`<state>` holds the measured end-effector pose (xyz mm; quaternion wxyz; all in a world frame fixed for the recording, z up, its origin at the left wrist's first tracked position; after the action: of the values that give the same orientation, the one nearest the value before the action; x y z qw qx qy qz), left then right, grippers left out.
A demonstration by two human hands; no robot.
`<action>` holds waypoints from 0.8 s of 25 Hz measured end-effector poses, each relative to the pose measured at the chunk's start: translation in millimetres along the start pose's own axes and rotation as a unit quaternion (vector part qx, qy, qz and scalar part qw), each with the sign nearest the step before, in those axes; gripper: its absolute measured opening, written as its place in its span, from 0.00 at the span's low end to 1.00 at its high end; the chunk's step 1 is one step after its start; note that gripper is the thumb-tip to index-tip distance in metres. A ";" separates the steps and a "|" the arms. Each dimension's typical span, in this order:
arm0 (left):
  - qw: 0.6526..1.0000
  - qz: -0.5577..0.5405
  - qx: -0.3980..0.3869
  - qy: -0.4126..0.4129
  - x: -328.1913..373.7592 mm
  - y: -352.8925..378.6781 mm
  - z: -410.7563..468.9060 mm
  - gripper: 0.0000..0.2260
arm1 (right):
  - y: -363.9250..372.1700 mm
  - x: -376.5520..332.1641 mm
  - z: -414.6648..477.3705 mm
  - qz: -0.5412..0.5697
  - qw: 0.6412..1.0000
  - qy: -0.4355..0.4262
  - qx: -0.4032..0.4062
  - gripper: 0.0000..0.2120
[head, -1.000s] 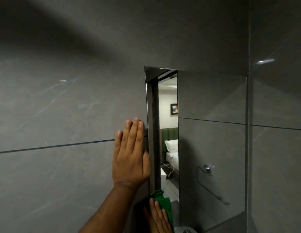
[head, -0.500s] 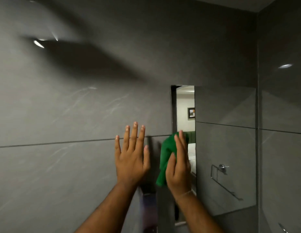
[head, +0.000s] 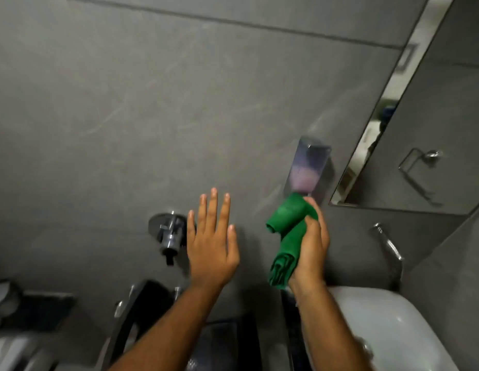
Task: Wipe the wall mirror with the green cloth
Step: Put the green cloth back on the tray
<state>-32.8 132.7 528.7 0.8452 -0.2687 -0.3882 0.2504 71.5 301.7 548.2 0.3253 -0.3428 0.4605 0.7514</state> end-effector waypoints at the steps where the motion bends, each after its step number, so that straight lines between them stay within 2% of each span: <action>1: 0.999 0.022 -0.022 -0.006 -20.8 8.9 -20.1 0.31 | -19.6 25.2 -25.8 0.016 0.998 0.052 0.028 0.19; 3: 0.994 0.074 -0.086 -0.009 -61.4 34.8 -62.7 0.31 | -56.4 73.8 -71.4 -0.004 0.992 0.120 0.045 0.19; 5: 0.983 0.109 -0.148 -0.019 -99.5 60.6 -104.9 0.31 | -88.7 121.2 -104.4 -0.060 0.979 0.192 0.019 0.16; 8: 0.958 0.158 -0.233 -0.043 -157.6 110.9 -173.0 0.31 | -138.3 210.2 -144.6 -0.213 0.934 0.284 -0.029 0.18; 13: 0.926 0.199 -0.315 -0.066 -246.0 203.2 -275.0 0.31 | -202.9 362.9 -200.5 -0.310 0.869 0.377 -0.076 0.18; 14: 0.922 0.198 -0.326 -0.074 -258.7 218.5 -288.1 0.31 | -212.8 391.4 -207.8 -0.340 0.855 0.380 -0.095 0.18; 17: 0.911 0.189 -0.349 -0.107 -301.8 261.6 -326.8 0.31 | -235.8 467.7 -229.1 -0.381 0.863 0.321 -0.087 0.21; 18: 0.906 0.194 -0.356 -0.120 -316.2 273.6 -337.9 0.31 | -237.5 490.0 -235.9 -0.419 0.855 0.281 -0.119 0.23; 20: 0.897 0.206 -0.367 -0.133 -343.7 297.6 -354.5 0.31 | -239.3 537.4 -251.3 -0.480 0.814 0.201 -0.258 0.25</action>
<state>-13.3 40.7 -40.0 0.5565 -0.5978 -0.4974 0.2924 20.9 252.0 -87.6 0.4442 -0.7351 0.0815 0.5056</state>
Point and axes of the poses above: each hand's wrist, its own z-axis towards the middle knuckle, its own y-axis out of the palm, x = y × z, the point moved 4 cm from there along z, towards the middle knuckle, and after that the axes turned 12 degrees about -y, right-handed, at the moved point
